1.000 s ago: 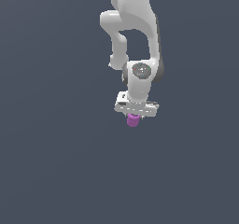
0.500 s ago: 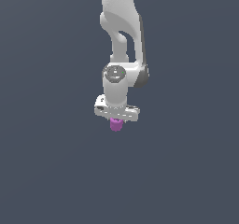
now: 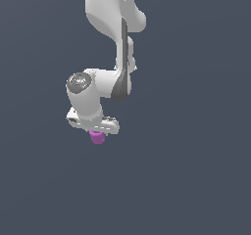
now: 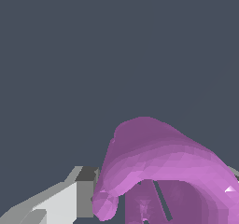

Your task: Pick up the object and move it to a goal position.

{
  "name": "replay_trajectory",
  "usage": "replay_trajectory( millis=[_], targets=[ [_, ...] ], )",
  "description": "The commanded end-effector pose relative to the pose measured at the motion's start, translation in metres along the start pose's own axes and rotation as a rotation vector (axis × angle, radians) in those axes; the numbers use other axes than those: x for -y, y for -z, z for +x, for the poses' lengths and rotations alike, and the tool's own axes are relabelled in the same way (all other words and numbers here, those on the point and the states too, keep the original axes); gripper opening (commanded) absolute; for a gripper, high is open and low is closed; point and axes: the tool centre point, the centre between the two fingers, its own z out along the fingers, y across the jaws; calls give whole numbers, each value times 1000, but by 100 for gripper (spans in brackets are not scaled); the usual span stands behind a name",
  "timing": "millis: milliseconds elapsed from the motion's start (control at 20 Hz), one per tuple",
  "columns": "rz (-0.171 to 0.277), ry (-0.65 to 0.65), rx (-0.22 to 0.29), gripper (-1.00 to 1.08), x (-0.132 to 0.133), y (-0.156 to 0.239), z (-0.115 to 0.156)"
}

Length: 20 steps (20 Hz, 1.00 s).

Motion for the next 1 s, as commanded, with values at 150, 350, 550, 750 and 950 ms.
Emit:
replay_trajectory(
  millis=[150, 350, 550, 750, 950],
  targets=[
    [0, 2, 0, -100, -43, 6, 27],
    [0, 2, 1, -100, -62, 9, 40],
    [0, 2, 1, -100, -75, 11, 49],
    [0, 1, 1, -100, -82, 12, 54],
    [0, 1, 1, -100, -84, 12, 56]
  ],
)
